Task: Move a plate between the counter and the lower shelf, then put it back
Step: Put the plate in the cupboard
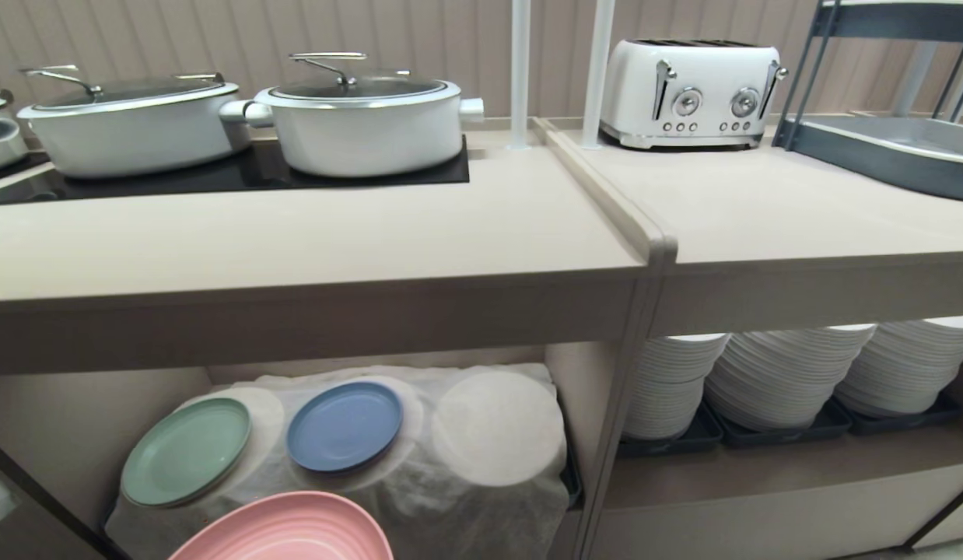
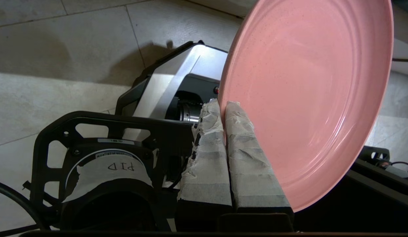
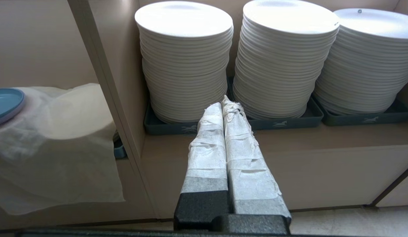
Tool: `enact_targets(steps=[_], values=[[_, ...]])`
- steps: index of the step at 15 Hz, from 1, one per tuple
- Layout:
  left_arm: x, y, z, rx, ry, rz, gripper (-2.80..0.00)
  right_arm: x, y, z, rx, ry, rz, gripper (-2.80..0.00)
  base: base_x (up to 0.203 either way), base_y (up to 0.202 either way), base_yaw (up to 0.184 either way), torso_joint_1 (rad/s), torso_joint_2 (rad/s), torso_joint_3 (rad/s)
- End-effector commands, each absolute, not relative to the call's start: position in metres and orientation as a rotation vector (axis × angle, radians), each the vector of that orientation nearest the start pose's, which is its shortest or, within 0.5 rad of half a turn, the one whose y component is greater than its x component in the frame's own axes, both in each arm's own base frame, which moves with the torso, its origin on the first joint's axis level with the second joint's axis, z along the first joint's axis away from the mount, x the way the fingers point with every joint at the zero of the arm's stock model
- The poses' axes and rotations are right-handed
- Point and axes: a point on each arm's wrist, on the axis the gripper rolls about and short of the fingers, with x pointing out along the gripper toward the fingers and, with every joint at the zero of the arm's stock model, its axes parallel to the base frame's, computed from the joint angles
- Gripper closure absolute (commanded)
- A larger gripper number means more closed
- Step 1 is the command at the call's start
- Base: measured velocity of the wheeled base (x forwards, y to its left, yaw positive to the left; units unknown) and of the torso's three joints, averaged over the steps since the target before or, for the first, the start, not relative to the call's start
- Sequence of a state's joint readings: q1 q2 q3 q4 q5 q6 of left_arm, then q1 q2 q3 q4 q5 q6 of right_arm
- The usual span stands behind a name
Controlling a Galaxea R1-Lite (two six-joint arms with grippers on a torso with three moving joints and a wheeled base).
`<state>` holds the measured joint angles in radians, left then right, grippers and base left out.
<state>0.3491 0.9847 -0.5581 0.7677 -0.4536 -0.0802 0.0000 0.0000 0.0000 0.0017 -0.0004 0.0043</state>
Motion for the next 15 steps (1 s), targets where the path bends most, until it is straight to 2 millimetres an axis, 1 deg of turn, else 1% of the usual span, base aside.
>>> enact_targets(steps=[1,7,12,15], values=[[0.0608,0.0116,0.1530,-0.543,1.111,-0.048,0.00,-0.0227,0.0000,0.0754,0.005,0.003,0.000,0.00,0.000,0.000,0.000,-0.191,0.47,0.287],[0.0606,0.0116,0.1531,-0.542,1.109,-0.048,0.00,-0.0228,0.0000,0.0753,0.005,0.002,-0.002,0.00,0.000,0.000,0.000,-0.179,0.46,0.290],[0.0606,0.0116,0.1526,-0.544,1.112,-0.048,0.00,-0.0227,0.0000,0.0753,0.005,0.003,-0.001,0.00,0.000,0.000,0.000,-0.138,0.45,0.308],[0.0606,0.0116,0.1526,-0.544,1.113,-0.048,0.00,-0.0228,0.0000,0.0753,0.005,0.002,0.000,0.00,0.000,0.000,0.000,-0.056,0.21,0.142]])
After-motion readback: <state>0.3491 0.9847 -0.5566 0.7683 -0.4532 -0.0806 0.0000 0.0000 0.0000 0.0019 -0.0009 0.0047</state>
